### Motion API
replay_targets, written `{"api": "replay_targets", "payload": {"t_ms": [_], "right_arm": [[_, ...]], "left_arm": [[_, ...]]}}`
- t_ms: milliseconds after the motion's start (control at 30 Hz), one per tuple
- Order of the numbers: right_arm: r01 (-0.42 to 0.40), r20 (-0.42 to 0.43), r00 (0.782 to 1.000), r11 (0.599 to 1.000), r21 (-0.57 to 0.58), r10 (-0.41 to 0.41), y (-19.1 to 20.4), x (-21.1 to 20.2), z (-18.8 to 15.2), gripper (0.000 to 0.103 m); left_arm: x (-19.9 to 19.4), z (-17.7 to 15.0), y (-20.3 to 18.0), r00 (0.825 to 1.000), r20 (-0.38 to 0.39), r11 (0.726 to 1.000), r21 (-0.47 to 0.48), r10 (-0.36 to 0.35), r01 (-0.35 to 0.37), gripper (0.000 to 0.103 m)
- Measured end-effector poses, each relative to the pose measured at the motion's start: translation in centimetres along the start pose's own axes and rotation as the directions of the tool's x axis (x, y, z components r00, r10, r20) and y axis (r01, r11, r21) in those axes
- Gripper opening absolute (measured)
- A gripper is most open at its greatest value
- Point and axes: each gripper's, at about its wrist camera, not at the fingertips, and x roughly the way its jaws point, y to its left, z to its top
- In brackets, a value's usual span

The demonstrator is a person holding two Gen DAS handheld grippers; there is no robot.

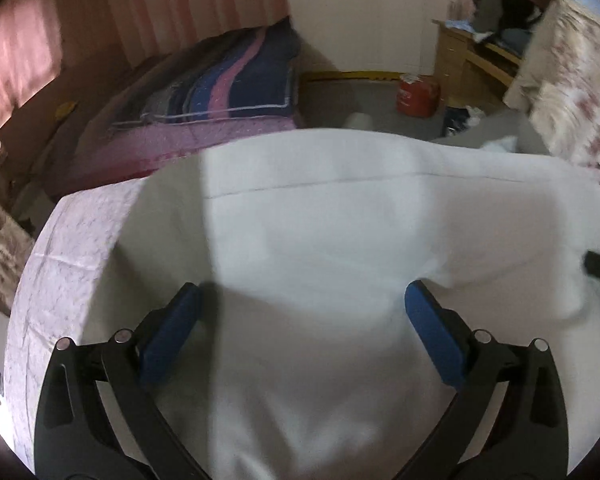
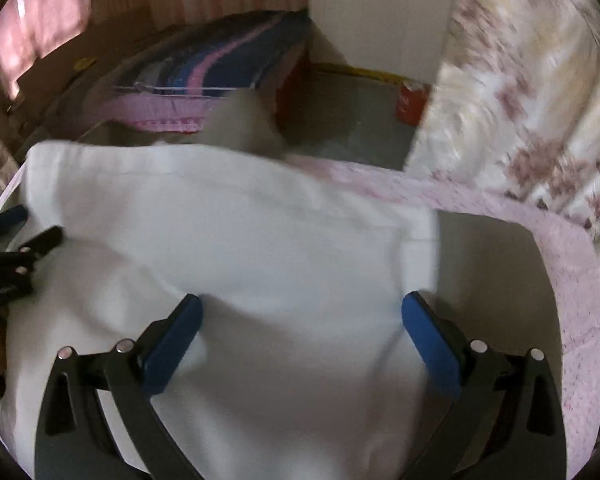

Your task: Fold large clothes

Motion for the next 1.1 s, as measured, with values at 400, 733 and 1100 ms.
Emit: {"api": "replay_targets", "payload": {"t_ms": [400, 733, 1100], "right_arm": [[0.015, 0.128, 0.991, 0.964, 0.266, -0.05, -15.5, -7.5, -7.3, 0.101], [-0.118, 0.175, 0.983, 0.937, 0.329, 0.063, -15.8, -10.0, -14.9, 0.101], [-0.054, 0.002, 0.999, 0.994, 0.099, 0.054, -4.2, -6.0, -12.9, 0.102]], "left_arm": [[-1.5, -1.1, 6.6, 0.998, -0.008, 0.996, -0.055, 0.068, -0.069, 0.1], [-10.0, -5.4, -1.3, 0.967, 0.179, 0.984, 0.031, -0.179, 0.177, 0.1], [-6.9, -8.1, -1.0, 0.935, 0.114, 0.938, -0.051, -0.337, 0.344, 0.1]]}}
